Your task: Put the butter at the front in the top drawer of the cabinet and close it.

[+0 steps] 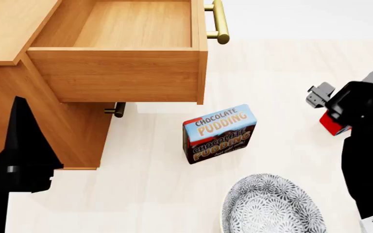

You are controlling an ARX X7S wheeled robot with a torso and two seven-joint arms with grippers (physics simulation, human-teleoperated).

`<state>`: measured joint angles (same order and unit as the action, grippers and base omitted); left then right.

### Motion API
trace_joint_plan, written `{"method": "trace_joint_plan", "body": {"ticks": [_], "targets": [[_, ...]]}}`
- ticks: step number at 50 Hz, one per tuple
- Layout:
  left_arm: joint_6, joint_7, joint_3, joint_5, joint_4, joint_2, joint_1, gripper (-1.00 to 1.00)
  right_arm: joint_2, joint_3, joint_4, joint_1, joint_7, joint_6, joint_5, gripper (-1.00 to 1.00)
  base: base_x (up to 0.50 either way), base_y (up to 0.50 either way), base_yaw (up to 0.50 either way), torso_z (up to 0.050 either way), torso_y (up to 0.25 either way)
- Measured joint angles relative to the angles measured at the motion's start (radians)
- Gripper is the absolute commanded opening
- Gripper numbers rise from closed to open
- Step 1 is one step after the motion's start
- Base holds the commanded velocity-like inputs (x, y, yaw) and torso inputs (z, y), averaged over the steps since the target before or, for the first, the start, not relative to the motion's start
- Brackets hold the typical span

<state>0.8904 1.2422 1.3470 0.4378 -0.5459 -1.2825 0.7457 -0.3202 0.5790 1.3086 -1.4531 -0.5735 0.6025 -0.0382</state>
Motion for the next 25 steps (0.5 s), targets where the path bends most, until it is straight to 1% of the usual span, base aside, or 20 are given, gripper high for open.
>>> {"method": "trace_joint_plan", "body": {"ticks": [8, 9, 25], "targets": [[-0.004, -0.003, -0.003, 0.004, 0.004, 0.004, -0.003, 1.0, 0.005, 0.019, 0.0, 0.009, 0.005, 0.001, 0.017, 1.0, 0.0, 0.0, 0.0, 0.0, 0.0], [-0.005, -0.004, -0.003, 0.005, 0.005, 0.004, -0.004, 1.0, 0.006, 0.02, 0.0, 0.01, 0.006, 0.001, 0.019, -1.0, 0.0, 0.0, 0.0, 0.0, 0.0], [-0.006, -0.011, -0.009, 0.012, 0.014, 0.011, -0.012, 1.0, 0.009, 0.022, 0.0, 0.01, -0.002, 0.005, 0.055, -1.0, 0.0, 0.0, 0.0, 0.0, 0.0]]}}
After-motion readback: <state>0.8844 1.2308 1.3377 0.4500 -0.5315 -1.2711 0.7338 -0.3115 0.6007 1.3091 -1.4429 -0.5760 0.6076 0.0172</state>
